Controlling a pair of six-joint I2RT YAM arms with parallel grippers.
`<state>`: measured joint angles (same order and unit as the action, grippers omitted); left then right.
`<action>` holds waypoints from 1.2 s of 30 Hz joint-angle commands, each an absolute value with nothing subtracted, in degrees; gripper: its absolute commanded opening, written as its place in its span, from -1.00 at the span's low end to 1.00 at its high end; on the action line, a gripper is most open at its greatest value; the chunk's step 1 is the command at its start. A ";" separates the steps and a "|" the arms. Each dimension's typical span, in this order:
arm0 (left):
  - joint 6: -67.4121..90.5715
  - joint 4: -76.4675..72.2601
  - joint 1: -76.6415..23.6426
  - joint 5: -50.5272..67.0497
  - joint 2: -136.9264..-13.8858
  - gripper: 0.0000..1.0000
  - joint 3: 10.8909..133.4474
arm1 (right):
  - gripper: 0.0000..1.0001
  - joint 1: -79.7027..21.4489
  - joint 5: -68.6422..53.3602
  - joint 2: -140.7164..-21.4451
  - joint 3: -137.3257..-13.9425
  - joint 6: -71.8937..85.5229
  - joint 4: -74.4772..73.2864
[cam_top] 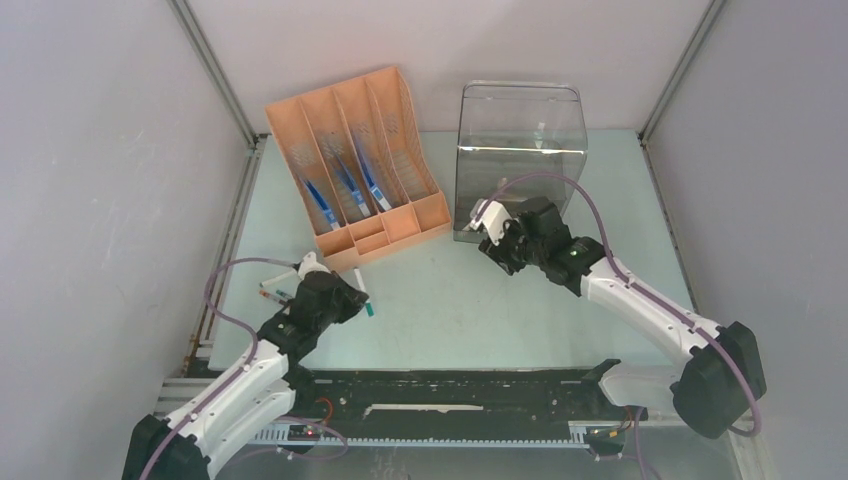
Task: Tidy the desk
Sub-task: Pick up the stationery from the center of the board, then place the stationery in the drawer.
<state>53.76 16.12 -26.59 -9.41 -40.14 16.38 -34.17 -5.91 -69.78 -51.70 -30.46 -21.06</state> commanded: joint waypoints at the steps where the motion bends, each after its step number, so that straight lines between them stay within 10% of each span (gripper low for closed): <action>1: 49.08 1.39 -26.42 0.90 -38.14 -1.00 14.40 | 0.04 -34.80 -15.16 -68.64 -56.26 -25.76 -24.47; 21: 40.33 -36.25 -37.01 7.77 -48.09 -1.00 17.59 | 0.32 -26.89 -56.96 -69.12 -62.90 -14.76 -30.90; 36: 36.99 -49.45 -44.80 8.87 -64.90 -1.00 27.37 | 0.62 -21.77 -60.63 -70.19 -61.64 -0.83 -21.59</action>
<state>39.27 -43.35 -42.83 7.77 -62.43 23.79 -22.76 -58.98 -70.65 -60.97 -8.29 -27.99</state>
